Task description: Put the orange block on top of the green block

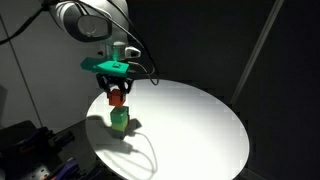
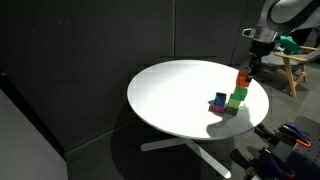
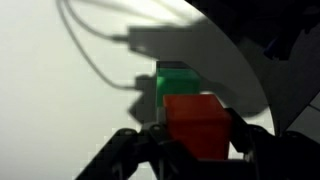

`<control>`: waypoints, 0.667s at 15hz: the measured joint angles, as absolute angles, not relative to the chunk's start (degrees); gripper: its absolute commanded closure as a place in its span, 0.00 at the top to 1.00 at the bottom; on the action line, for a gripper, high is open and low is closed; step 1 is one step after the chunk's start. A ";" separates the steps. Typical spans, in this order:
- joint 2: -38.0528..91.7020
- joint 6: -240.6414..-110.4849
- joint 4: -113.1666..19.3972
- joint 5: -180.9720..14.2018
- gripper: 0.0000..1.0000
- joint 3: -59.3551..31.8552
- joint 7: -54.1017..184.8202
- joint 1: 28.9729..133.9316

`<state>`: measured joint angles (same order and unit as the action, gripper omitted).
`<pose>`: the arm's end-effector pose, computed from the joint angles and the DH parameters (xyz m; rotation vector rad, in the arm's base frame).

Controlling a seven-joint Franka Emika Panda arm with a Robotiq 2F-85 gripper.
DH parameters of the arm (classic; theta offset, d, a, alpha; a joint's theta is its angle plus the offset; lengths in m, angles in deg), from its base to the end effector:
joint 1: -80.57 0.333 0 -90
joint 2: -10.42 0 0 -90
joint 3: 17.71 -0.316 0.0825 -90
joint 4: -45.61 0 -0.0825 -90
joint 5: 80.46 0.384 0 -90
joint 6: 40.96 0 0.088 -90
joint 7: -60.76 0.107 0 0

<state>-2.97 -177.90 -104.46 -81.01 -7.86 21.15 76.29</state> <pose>0.4068 -0.1003 0.3288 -3.0319 -0.7040 -0.0250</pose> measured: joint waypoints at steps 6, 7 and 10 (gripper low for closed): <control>-2.92 -178.65 -104.67 -81.01 0.34 -7.84 20.25 76.29; -2.88 -179.02 -104.72 -81.01 0.34 -7.83 20.03 76.29; -2.60 -180.26 -104.85 -81.01 0.34 -7.82 19.63 76.29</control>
<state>-2.60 -180.26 -104.85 -81.01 -7.82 19.63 76.29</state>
